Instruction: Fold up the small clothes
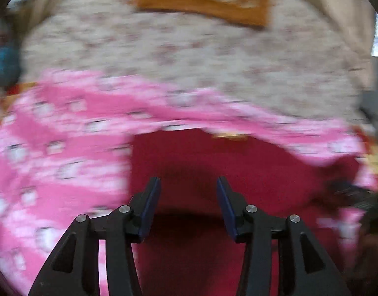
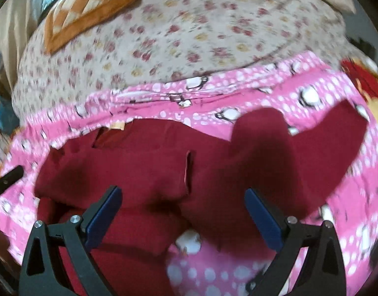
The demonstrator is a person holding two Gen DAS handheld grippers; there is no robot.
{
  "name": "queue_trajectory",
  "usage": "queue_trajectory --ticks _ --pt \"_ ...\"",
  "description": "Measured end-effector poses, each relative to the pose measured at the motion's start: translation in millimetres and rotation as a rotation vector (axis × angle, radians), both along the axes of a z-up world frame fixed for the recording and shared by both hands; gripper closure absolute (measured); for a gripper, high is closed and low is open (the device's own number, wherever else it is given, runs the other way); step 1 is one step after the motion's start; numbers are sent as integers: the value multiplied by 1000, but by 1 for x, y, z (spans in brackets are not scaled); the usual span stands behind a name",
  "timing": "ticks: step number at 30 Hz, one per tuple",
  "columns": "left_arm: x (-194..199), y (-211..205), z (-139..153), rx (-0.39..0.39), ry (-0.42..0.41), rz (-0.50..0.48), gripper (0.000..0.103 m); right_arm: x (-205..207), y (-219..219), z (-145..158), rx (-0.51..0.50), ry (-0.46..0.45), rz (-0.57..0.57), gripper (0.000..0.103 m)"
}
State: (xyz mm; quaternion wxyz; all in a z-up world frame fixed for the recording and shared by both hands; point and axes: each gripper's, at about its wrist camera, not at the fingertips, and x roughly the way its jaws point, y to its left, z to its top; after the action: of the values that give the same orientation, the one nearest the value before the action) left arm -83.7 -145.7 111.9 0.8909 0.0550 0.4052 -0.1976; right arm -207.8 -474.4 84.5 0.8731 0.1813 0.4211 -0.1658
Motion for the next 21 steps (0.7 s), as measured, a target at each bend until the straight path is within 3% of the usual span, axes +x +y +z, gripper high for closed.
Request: queue_trajectory --ticks 2,4,6,7,8,10,14,19,21 --pt "16 22 -22 74 32 128 77 22 -3 -7 -47 42 13 1" --pt "29 40 -48 78 115 185 77 43 -7 -20 -62 99 25 7" --pt "35 50 -65 48 169 203 77 57 -11 -35 -22 141 66 47" --pt "36 56 -69 10 182 202 77 62 -12 -43 48 155 98 86" --pt "36 59 -69 -17 182 206 77 64 -12 -46 81 157 100 92" --pt "36 64 -70 -30 180 205 77 60 -5 -32 12 100 115 98" --pt "32 58 -72 -25 160 197 77 57 0 -2 -128 6 114 98" --pt "34 55 -65 -54 156 198 77 78 -17 -23 -164 85 60 98" --pt "33 56 -57 -69 128 212 77 79 -18 -35 -126 129 67 98"
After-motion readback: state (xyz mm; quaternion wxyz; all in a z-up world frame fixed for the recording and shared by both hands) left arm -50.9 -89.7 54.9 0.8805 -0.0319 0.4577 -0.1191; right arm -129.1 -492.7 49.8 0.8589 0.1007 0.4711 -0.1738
